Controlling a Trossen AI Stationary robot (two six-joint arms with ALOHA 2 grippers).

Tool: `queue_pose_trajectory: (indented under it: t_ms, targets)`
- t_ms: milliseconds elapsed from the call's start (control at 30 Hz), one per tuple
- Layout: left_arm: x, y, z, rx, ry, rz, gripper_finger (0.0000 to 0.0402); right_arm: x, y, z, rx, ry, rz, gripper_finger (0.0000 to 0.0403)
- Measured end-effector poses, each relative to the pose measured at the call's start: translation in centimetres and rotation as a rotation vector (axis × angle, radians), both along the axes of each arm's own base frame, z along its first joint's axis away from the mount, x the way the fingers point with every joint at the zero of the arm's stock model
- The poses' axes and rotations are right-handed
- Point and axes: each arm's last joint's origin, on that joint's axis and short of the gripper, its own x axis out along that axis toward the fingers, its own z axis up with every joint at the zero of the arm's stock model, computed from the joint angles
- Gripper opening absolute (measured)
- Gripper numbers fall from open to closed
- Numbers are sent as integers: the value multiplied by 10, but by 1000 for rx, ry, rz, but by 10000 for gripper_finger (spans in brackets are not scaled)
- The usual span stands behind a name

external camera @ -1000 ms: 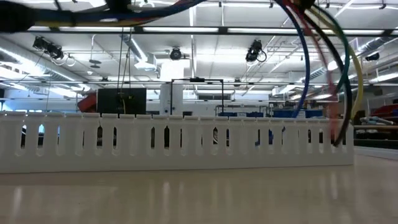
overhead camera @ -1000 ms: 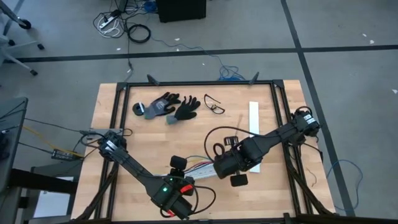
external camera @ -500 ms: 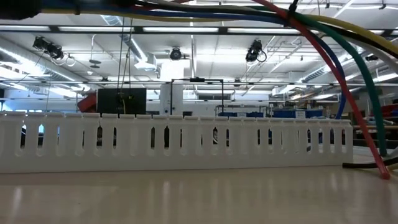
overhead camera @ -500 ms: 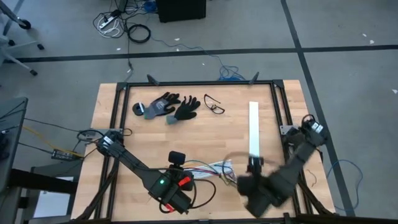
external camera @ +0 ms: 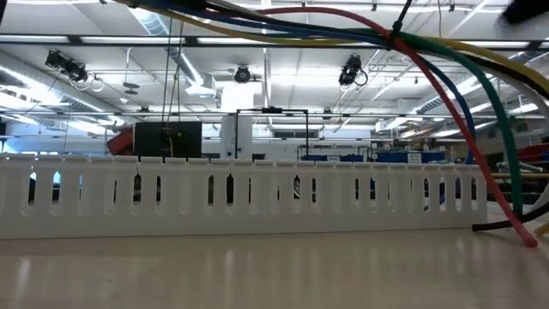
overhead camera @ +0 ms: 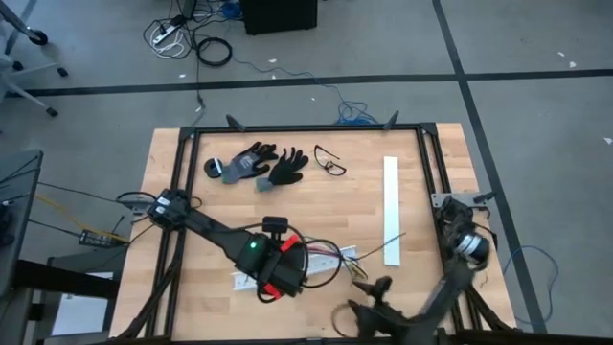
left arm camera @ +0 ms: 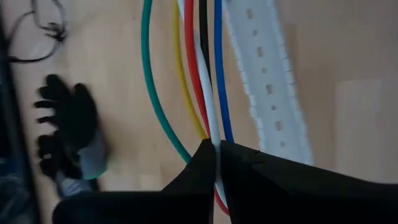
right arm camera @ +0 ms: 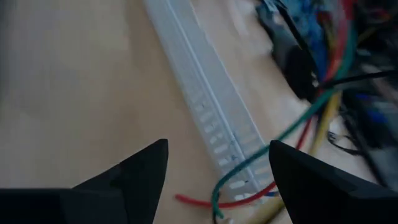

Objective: Ziptie cables
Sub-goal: Put the ziptied cables in a white cable duct

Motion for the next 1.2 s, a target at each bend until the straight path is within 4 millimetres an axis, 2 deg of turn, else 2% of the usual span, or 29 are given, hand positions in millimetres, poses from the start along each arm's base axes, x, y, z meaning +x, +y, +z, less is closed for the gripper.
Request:
queue_pose_trajectory:
  t_ms: [100, 200, 300, 433, 600, 667, 833, 1033, 1200]
  targets:
    - [0, 2, 4, -16, 4, 10, 0, 20, -13, -22, -21, 15, -89, 271]
    - [1, 6, 6, -24, -1, 23, 0, 35, -22, -20, 20, -18, -158, 268]
    - [2, 9, 5, -25, 9, 34, 0, 42, -23, -8, 65, -7, -182, 264]
    - [2, 12, 5, -17, 23, 34, 0, 44, -19, 20, 151, -16, -180, 255]
    - [3, 15, 5, -9, 23, 41, 0, 35, -15, 46, 122, -2, -173, 246]
    - [3, 14, 5, -8, 22, 39, 0, 31, -15, 49, 116, -9, -189, 245]
    - [2, 12, 5, -9, 23, 32, 0, 38, -20, 49, 45, -36, -166, 244]
    - [0, 9, 5, -12, 25, 27, 0, 62, -51, 35, -18, 65, -234, 242]
    - [-4, 2, 5, -34, 38, 17, 0, 70, -73, 17, -75, 133, -287, 242]
